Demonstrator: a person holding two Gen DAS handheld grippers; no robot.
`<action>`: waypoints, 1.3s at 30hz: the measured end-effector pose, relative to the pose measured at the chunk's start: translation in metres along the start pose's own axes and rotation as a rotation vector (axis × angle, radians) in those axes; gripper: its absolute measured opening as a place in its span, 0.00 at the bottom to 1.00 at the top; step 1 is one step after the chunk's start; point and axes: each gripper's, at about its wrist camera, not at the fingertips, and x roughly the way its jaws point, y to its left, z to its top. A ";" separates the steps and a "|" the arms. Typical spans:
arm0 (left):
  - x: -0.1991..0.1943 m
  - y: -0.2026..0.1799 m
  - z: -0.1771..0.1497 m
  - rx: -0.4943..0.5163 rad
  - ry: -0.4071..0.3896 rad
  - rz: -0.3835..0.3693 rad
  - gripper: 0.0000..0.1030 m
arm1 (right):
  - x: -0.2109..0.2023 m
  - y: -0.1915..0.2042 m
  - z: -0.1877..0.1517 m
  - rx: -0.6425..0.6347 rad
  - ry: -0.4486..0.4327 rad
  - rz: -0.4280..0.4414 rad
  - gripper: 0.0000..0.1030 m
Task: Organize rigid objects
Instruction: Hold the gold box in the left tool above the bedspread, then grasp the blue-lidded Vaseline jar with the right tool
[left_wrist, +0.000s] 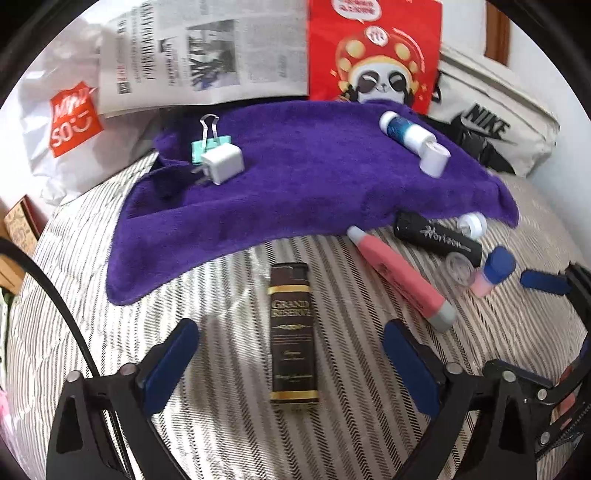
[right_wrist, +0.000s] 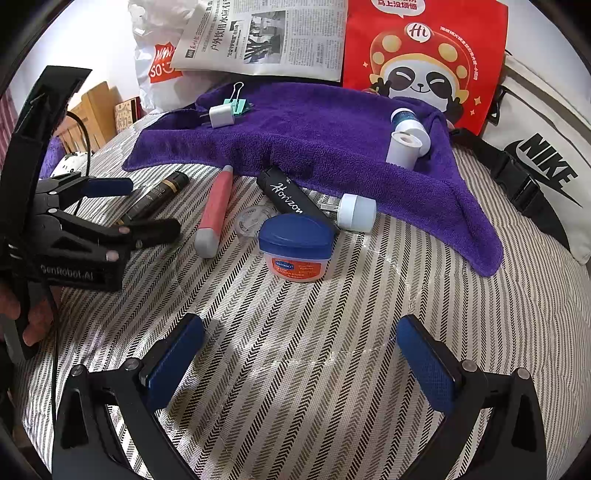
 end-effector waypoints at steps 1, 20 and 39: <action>-0.002 0.003 -0.001 -0.012 -0.007 -0.012 0.87 | 0.000 0.000 0.000 0.000 0.000 0.000 1.00; -0.010 -0.004 -0.003 0.052 -0.028 -0.025 0.22 | -0.001 0.000 0.000 0.002 -0.001 0.002 1.00; -0.010 0.003 -0.004 0.024 -0.025 -0.054 0.23 | -0.006 -0.012 0.022 0.139 -0.084 0.017 0.92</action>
